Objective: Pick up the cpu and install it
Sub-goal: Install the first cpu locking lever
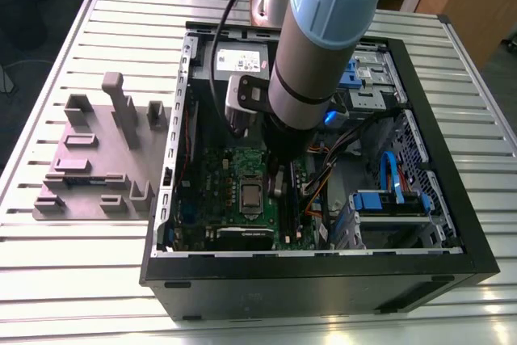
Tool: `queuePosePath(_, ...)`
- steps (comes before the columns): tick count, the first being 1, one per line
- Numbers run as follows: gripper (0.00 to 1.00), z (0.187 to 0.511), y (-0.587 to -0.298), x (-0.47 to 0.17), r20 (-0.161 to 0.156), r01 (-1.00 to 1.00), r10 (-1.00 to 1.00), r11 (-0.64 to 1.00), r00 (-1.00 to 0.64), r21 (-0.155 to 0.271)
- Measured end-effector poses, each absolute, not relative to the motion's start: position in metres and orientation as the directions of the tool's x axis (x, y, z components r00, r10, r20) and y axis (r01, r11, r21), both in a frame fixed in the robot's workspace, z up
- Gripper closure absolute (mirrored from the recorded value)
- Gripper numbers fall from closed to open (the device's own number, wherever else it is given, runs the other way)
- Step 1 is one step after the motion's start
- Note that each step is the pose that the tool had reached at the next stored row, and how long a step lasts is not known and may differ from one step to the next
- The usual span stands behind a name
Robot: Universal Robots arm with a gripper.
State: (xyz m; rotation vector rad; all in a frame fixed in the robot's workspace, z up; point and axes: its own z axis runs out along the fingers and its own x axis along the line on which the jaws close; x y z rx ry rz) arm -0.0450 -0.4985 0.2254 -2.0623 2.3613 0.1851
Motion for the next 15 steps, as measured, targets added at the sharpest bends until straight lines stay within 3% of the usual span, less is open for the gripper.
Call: queuePosePath(15,0.90,0.2208,-0.5031,-0.0450,-0.070,-0.994,-0.995,0.061,-0.068,0.087)
